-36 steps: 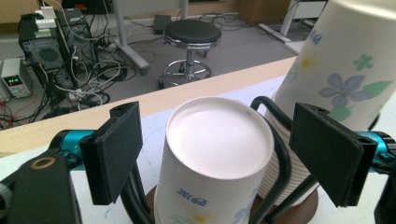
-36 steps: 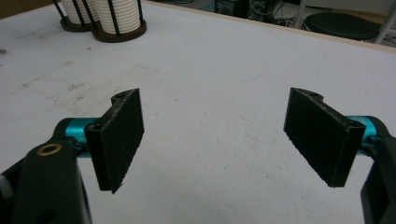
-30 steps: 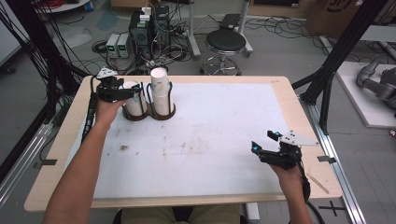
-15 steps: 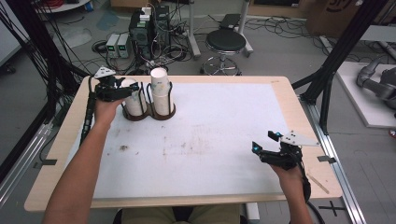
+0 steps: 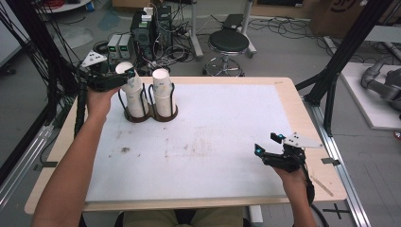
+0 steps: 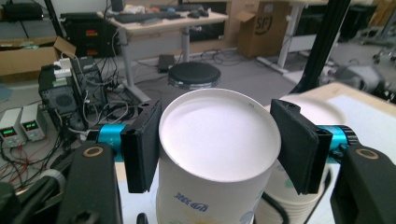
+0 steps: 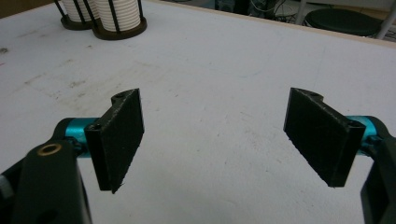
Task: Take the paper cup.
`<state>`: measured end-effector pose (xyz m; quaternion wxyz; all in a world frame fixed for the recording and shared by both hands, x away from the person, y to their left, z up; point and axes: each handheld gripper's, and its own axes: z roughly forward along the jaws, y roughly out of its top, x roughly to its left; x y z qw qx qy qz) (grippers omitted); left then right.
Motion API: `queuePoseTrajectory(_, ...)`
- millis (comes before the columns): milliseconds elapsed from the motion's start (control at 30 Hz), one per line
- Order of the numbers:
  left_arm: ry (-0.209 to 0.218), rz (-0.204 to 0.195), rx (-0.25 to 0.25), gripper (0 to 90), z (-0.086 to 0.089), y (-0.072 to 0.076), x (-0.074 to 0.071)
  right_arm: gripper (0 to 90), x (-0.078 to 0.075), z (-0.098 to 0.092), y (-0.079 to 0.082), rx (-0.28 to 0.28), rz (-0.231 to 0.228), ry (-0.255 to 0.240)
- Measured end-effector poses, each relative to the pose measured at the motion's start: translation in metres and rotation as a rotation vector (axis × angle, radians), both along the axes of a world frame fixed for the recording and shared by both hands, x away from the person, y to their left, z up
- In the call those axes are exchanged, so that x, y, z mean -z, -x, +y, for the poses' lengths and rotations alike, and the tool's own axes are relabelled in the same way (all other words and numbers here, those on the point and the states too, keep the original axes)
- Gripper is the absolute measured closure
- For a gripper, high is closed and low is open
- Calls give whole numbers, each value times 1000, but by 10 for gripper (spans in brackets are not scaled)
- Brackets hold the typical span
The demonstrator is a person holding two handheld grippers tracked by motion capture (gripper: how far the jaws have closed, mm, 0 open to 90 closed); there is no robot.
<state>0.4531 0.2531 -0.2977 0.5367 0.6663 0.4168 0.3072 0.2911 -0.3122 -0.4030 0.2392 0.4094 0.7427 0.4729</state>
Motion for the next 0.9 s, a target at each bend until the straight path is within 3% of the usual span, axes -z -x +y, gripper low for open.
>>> queuePoseTrajectory(167,0,-23,4,371,7,14,-16,207,-1,2,-1,-22,1,-11)
queuePoseTrajectory(433,19,-54,88,371,7,41,-29,206,-2,10,-2,-73,10,-19)
queuePoseTrajectory(500,35,-55,118,371,5,48,-27,206,-1,12,-4,-85,9,-19)
queuePoseTrajectory(600,82,-52,202,371,0,66,-19,206,-1,15,-6,-97,21,-35)
queuePoseTrajectory(800,69,-50,282,370,-11,84,-2,206,1,23,-13,-141,66,-39)
queuePoseTrajectory(900,75,-36,302,370,-14,87,6,206,-1,26,-13,-155,57,-40)
